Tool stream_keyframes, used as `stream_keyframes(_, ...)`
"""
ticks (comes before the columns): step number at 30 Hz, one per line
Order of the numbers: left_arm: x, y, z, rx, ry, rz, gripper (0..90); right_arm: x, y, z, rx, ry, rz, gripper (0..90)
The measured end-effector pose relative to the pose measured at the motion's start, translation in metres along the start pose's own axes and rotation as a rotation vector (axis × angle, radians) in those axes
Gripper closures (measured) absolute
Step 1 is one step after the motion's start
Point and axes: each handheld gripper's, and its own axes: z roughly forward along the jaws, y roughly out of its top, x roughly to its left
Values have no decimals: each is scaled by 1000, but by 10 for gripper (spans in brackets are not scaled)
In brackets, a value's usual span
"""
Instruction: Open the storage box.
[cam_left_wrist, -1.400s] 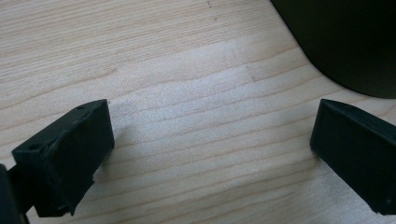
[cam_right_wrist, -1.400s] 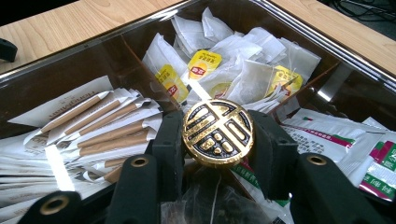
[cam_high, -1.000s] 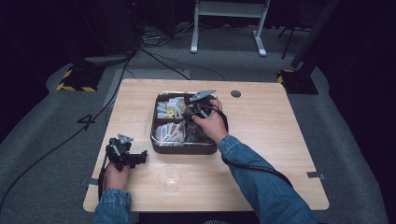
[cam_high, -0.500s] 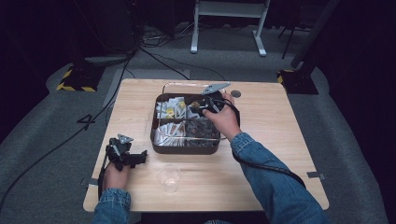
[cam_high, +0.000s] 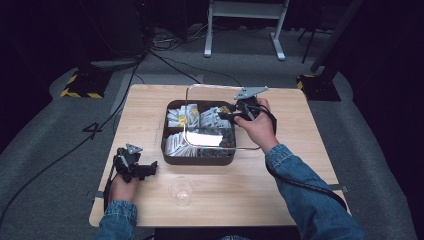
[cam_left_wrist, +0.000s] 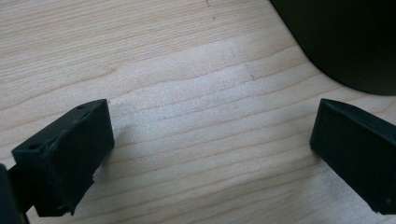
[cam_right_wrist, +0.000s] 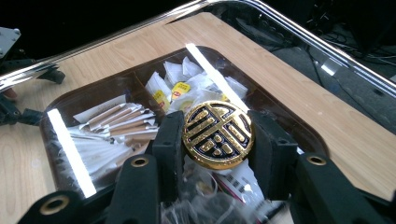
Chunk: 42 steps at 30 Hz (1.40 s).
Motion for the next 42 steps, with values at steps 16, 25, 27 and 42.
stream_keyframes(16,1,0,0,1,0,5,0,-19,-12,-53,23,-22,15,585)
stream_keyframes(25,1,0,0,2,0,6,0,-29,-32,-85,25,-38,25,585)
stream_keyframes(27,1,0,0,1,1,7,0,-30,-35,-88,29,-41,27,585)
stream_keyframes(42,1,0,0,4,0,8,0,-51,-68,-123,36,-102,57,585)
